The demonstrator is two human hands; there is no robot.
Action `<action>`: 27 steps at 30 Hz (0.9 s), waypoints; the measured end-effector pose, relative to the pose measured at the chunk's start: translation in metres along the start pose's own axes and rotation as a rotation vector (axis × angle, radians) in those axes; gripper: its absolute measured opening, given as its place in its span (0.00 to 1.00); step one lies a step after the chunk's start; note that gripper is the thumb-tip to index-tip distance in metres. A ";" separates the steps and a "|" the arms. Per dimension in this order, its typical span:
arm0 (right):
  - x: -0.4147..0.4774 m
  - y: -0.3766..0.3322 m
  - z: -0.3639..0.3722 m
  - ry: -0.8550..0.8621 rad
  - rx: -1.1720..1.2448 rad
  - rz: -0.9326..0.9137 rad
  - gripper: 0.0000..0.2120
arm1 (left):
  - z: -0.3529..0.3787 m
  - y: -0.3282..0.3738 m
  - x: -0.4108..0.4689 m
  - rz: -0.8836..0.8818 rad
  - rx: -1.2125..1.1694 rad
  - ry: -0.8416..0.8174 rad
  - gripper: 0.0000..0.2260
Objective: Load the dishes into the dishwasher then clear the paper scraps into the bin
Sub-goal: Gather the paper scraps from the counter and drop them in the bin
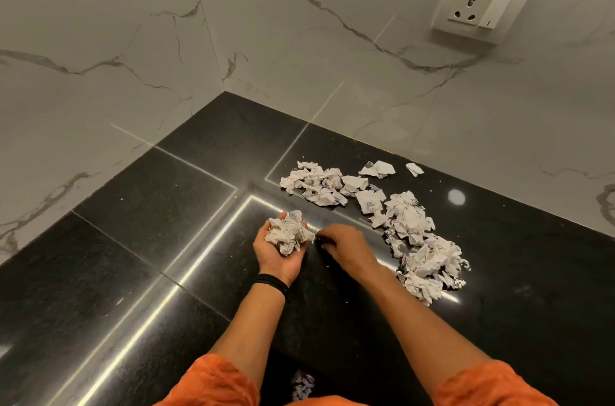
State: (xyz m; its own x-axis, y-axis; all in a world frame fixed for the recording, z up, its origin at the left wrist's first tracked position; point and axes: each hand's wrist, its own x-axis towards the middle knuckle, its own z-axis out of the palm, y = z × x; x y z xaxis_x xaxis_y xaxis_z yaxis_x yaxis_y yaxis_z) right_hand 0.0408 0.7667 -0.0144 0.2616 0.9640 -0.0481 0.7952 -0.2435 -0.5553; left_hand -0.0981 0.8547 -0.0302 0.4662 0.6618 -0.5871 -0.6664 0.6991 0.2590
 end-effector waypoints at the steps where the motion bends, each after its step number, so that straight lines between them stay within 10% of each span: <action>1: 0.000 -0.001 0.002 -0.008 -0.057 -0.024 0.09 | -0.001 0.001 0.000 0.002 -0.001 -0.001 0.16; 5: 0.003 -0.002 0.007 0.061 -0.016 0.029 0.08 | -0.001 0.005 -0.005 0.021 0.014 -0.002 0.16; 12: 0.001 -0.036 -0.020 0.297 0.805 0.131 0.10 | 0.003 -0.005 -0.008 0.029 0.006 0.023 0.17; 20: 0.000 -0.058 -0.031 0.291 0.638 0.056 0.06 | 0.014 -0.022 -0.013 -0.044 0.085 -0.098 0.31; 27: -0.002 -0.056 -0.034 0.250 0.629 0.071 0.09 | 0.013 -0.025 -0.017 -0.057 0.098 -0.077 0.18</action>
State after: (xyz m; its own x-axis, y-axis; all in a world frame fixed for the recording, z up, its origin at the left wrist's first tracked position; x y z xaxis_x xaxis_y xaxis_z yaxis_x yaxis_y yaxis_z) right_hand 0.0147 0.7743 0.0454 0.4802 0.8758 0.0487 0.3213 -0.1240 -0.9388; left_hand -0.0823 0.8295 -0.0168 0.5476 0.6366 -0.5430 -0.5796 0.7567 0.3026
